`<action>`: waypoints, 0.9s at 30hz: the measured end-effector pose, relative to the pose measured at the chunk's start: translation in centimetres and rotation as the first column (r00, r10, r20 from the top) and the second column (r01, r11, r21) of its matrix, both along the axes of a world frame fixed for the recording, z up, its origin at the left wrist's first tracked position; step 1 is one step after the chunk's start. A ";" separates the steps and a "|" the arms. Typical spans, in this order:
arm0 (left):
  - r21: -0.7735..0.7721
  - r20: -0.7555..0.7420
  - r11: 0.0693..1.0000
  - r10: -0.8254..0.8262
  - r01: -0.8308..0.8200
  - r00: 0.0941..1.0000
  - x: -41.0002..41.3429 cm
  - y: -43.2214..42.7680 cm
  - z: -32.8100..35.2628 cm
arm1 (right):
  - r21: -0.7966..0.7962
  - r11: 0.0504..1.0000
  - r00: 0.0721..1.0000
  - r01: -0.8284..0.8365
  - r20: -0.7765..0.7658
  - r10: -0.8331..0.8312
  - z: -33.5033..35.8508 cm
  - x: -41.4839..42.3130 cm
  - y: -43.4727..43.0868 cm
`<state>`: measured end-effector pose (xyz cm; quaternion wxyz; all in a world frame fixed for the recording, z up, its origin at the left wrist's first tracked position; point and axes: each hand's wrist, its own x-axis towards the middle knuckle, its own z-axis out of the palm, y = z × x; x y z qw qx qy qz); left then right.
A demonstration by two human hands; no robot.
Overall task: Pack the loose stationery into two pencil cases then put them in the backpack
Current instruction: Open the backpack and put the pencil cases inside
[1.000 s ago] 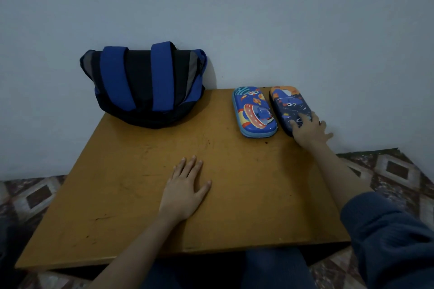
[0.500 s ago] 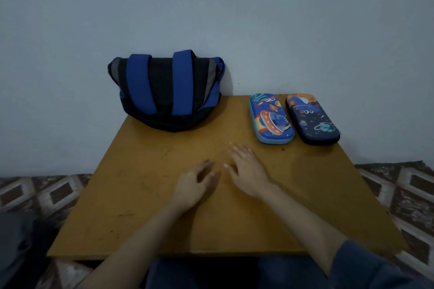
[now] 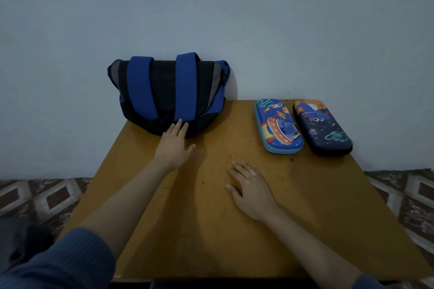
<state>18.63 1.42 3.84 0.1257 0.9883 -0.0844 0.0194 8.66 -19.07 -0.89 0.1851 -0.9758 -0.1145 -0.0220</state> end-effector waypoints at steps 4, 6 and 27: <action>0.139 -0.127 0.990 0.000 0.018 0.992 1.7 0.2 -1.5 | 0.000 1.000 1.000 0.001 0.000 -0.001 -0.2 0.1 -0.1; 0.167 -0.157 0.986 0.015 0.012 0.988 1.9 0.2 -2.3 | 0.017 1.000 1.000 -0.004 0.001 0.004 -0.3 0.2 -0.1; 0.004 -0.054 0.997 -0.079 0.079 0.995 -12.9 5.6 -5.8 | 0.111 0.990 0.918 -0.091 0.395 0.040 5.9 -1.2 4.8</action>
